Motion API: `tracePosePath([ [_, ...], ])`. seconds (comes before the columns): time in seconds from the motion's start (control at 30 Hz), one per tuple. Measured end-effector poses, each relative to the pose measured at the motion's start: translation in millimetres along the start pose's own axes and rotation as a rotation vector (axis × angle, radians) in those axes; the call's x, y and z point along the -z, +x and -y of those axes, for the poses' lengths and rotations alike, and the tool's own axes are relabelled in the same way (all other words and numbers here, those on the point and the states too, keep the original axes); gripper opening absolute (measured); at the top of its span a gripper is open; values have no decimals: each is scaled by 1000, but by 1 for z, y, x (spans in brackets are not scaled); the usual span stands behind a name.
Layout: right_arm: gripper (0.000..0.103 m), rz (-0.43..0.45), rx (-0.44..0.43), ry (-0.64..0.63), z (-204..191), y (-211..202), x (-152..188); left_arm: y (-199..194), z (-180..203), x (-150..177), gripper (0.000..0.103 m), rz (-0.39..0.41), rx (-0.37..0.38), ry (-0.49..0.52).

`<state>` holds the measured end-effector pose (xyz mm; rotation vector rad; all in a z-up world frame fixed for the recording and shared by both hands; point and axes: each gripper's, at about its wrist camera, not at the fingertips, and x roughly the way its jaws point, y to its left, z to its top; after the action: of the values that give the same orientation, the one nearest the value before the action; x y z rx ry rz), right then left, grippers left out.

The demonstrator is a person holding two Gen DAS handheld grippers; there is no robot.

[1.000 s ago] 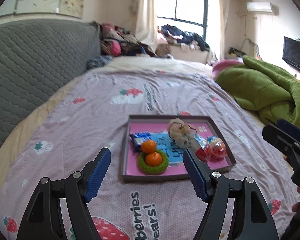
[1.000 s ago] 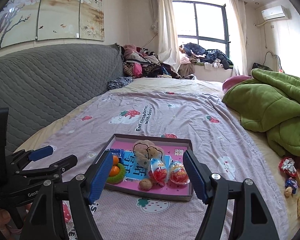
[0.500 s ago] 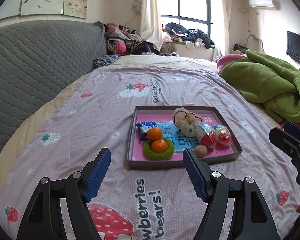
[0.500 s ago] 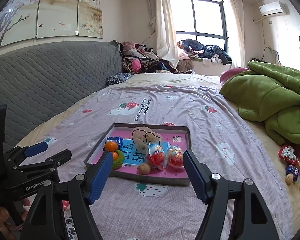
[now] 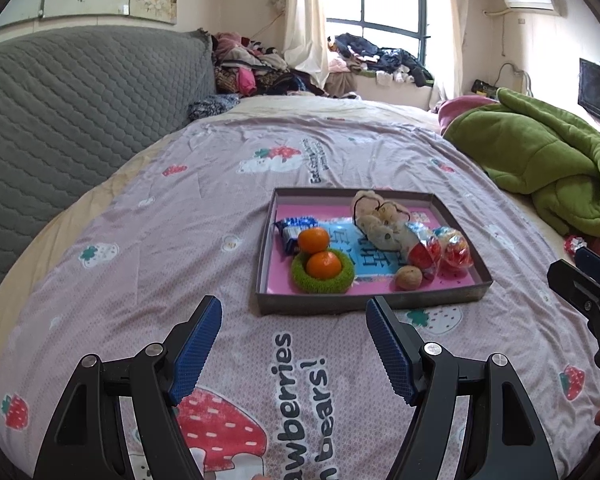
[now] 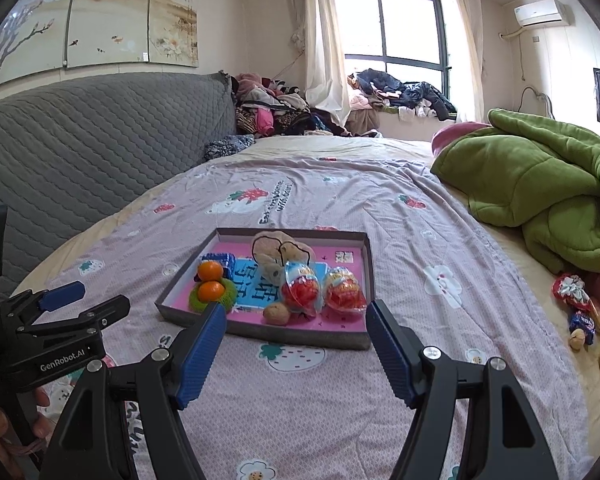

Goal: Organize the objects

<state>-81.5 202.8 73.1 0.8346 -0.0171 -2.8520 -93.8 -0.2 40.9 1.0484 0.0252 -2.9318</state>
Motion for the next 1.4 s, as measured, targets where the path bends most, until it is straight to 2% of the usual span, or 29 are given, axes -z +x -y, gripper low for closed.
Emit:
tracePosePath([
  [0.7, 72, -56, 7, -2, 1, 17, 29, 17, 4, 31, 76, -60, 26, 11],
  [1.2, 72, -33, 6, 4, 3, 18, 48, 30, 8, 47, 76, -100, 47, 28],
  [1.4, 72, -56, -2, 22, 6, 23, 61, 33, 8, 53, 76, -112, 40, 29],
])
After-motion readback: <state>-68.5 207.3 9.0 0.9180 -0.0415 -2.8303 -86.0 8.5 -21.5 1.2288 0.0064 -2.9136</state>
